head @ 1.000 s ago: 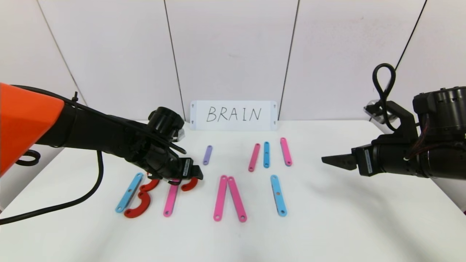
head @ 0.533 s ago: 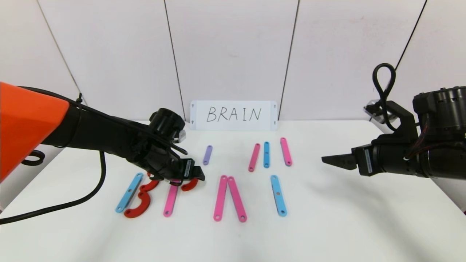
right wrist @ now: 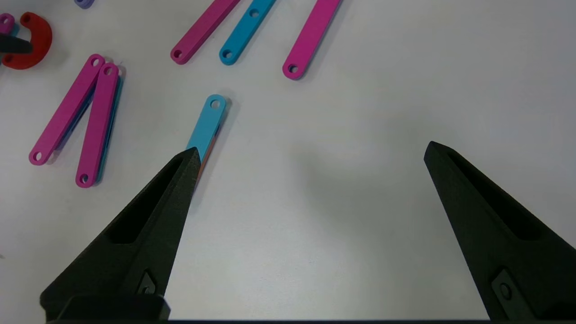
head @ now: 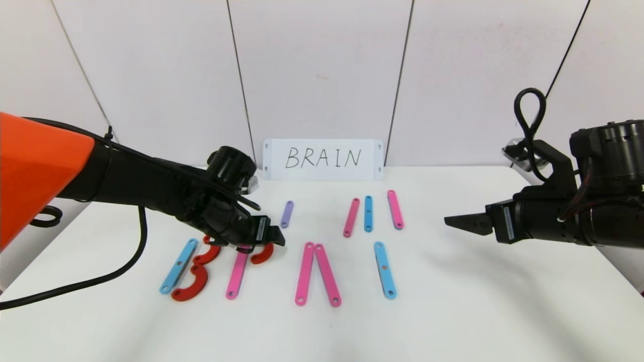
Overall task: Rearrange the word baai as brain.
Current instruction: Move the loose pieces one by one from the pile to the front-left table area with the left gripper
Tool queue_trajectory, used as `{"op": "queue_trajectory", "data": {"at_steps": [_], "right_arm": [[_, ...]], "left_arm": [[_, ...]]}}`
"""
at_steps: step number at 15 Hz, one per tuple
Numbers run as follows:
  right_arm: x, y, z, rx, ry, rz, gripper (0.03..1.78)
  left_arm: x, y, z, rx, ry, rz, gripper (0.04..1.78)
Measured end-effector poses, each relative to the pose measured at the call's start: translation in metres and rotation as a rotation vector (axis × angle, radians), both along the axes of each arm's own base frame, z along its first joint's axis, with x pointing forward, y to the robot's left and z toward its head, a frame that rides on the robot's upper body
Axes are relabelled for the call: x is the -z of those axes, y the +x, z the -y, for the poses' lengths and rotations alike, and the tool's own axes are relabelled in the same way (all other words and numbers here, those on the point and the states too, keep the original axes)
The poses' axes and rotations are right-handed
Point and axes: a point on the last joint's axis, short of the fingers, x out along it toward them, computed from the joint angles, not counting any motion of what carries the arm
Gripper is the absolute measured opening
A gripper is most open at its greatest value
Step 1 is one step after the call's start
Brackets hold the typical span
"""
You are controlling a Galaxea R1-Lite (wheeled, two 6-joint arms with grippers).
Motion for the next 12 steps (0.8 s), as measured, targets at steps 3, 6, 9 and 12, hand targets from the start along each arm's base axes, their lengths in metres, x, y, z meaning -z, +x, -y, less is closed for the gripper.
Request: {"op": "queue_trajectory", "data": {"at_steps": [3,6,9,12], "right_arm": [[0.001,0.001,0.0,0.0,-0.001,-0.003,1.74],[0.001,0.001,0.0,0.0,-0.001,-0.005,1.74],[0.001,0.001,0.0,0.001,-0.001,-0.004,1.74],[0.001,0.001,0.0,0.002,-0.001,-0.004,1.74]], "left_arm": [[-0.003,0.004,0.002,0.004,-0.005,0.016,1.75],[-0.012,0.012,0.009,0.011,-0.01,0.064,1.75],[-0.017,0.025,0.021,0.018,0.021,0.121,1.75],[-0.014,0.042,0.035,0.019,0.078,0.175,1.75]]}}
